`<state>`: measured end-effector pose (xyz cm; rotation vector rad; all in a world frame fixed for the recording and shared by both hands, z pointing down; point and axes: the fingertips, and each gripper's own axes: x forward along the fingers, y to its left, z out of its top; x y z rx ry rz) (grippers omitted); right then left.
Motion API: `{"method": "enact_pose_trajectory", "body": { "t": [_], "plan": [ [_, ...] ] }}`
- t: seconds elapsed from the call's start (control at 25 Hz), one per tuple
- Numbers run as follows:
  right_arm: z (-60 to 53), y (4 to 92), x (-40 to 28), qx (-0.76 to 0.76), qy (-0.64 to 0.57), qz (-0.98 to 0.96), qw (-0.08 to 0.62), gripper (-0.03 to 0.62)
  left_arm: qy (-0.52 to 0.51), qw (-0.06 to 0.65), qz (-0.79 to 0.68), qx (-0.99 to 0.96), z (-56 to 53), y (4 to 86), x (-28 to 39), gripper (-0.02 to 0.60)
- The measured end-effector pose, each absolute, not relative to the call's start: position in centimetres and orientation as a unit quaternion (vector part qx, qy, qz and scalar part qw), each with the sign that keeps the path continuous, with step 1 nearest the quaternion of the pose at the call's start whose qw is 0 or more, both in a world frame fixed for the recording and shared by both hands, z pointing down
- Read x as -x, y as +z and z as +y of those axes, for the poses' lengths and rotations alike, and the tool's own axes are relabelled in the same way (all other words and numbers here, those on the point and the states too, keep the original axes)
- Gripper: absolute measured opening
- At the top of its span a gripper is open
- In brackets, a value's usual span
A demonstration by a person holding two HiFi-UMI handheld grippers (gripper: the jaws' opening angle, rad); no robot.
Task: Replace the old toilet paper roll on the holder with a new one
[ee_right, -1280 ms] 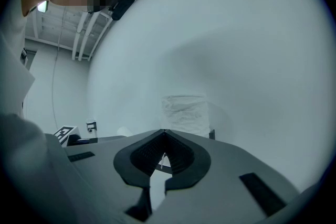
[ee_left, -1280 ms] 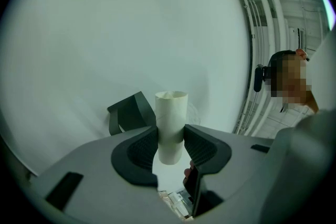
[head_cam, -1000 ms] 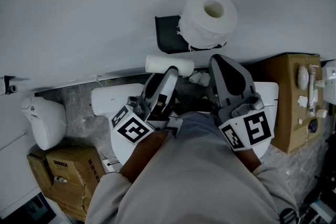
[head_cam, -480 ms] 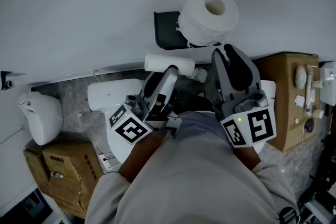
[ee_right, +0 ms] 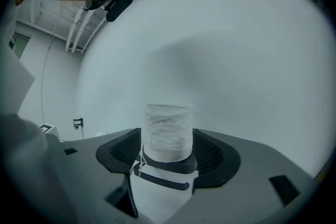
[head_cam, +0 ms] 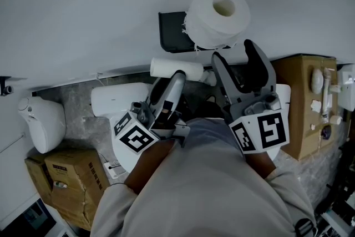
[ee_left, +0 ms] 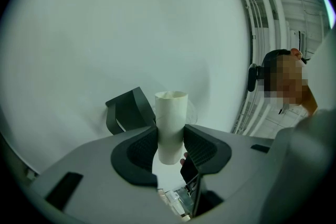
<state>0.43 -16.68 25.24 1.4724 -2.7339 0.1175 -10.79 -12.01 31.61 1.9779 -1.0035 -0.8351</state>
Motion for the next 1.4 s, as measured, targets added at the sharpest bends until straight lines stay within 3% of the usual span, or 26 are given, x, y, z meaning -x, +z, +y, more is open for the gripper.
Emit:
{"method": "enact_pose_trajectory", "body": {
  "t": [0.56,1.4],
  "plan": [
    [-18.7,25.1,0.6,-0.471,0.044,-0.881,0.015,0.42,-0.318,0.374,-0.395,-0.777,-11.9,31.8,10.7,0.16],
    [-20.4,24.4,1.2,-0.454,0.04,-0.89,0.01,0.426,-0.316,0.376,-0.391,-0.778,-12.0,31.7,10.7,0.16]
  ]
}}
